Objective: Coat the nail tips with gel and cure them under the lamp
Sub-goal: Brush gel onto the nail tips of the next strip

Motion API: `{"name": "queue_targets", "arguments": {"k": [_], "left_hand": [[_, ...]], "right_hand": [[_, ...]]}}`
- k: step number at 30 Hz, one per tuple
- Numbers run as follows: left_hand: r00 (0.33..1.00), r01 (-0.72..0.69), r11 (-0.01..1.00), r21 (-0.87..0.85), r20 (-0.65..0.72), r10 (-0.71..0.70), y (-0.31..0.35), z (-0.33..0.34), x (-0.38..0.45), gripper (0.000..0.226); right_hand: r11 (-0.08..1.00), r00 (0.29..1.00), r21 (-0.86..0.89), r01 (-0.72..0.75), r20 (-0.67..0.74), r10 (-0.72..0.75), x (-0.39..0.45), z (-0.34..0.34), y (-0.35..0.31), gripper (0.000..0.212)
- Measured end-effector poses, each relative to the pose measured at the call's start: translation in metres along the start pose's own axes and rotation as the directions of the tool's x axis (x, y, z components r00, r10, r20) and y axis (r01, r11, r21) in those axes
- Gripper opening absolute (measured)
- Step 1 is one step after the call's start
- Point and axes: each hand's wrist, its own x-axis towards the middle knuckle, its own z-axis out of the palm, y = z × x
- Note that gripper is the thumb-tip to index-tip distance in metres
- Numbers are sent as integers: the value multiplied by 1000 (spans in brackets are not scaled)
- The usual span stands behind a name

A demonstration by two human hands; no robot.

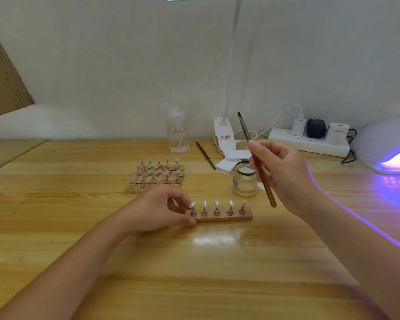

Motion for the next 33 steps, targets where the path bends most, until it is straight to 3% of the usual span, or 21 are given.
{"name": "queue_targets", "arguments": {"k": [3, 8, 13, 16, 20, 24, 29, 33], "left_hand": [[998, -30, 998, -48, -52, 27, 9, 16, 12, 19], [994, -64, 997, -42, -86, 60, 23, 33, 29, 19], [996, -69, 996, -49, -63, 66, 28, 39, 42, 21], [997, -69, 995, -65, -45, 66, 27, 41, 49, 20], [997, -75, 989, -129, -32, 71, 24, 43, 52, 19], [992, -111, 977, -181, -85, 97, 21, 45, 48, 15], [980, -156, 964, -216, -159, 123, 21, 48, 47, 13], [979, -155, 962, -226, -164, 120, 20, 48, 47, 12]], "right_hand": [[1000, 999, 7, 2, -32, -2, 5, -8, -2, 6], [976, 998, 210, -65, -2, 67, 11, -19, -9, 17], [814, 973, 534, -228, 149, 175, 18, -30, -9, 13], [762, 977, 612, -210, 152, 147, 19, -33, -4, 12], [803, 984, 569, -176, 78, 160, 22, -34, -1, 20], [832, 983, 524, -182, 103, 151, 23, -37, 1, 21], [966, 999, 257, -33, -24, 41, 19, -30, 4, 9], [998, 983, 52, 39, -180, -29, 19, -30, 4, 20]]}}
